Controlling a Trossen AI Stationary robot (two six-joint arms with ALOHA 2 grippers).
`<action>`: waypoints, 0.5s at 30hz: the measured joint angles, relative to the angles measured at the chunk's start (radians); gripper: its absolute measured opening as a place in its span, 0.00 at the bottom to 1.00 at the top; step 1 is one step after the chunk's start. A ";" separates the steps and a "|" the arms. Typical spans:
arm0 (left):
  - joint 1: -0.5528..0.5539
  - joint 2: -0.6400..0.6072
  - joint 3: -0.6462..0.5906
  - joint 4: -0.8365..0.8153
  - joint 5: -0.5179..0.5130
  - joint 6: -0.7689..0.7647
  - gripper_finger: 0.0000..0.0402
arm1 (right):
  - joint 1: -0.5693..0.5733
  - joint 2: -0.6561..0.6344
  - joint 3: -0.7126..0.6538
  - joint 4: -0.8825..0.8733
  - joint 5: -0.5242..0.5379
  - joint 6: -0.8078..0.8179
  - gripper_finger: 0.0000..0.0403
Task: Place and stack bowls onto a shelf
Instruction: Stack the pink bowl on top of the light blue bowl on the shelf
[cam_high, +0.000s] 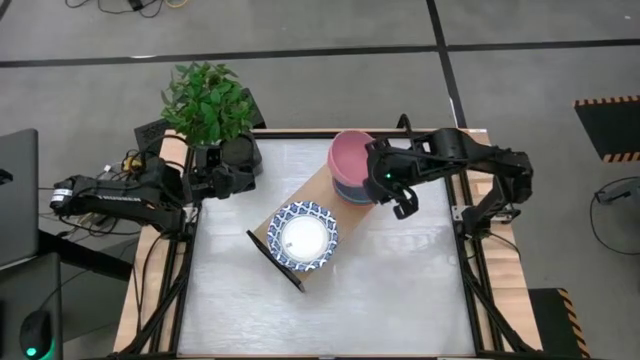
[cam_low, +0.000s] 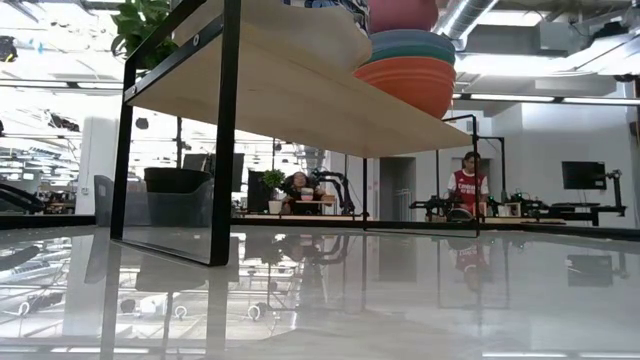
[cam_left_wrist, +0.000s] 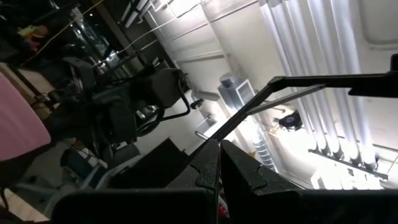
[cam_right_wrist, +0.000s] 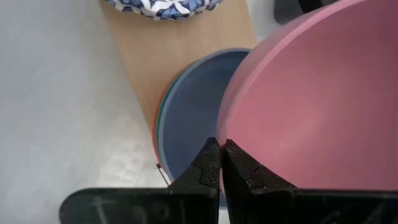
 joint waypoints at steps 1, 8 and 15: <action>0.000 0.000 0.000 0.000 -0.002 0.000 0.00 | -0.003 0.000 0.000 0.000 0.000 0.012 0.06; 0.000 0.000 0.000 -0.008 -0.002 0.000 0.00 | -0.012 -0.001 -0.001 0.000 -0.017 0.097 0.06; 0.000 -0.001 0.000 -0.047 -0.011 0.000 0.00 | -0.009 -0.001 -0.001 0.000 -0.034 0.131 0.06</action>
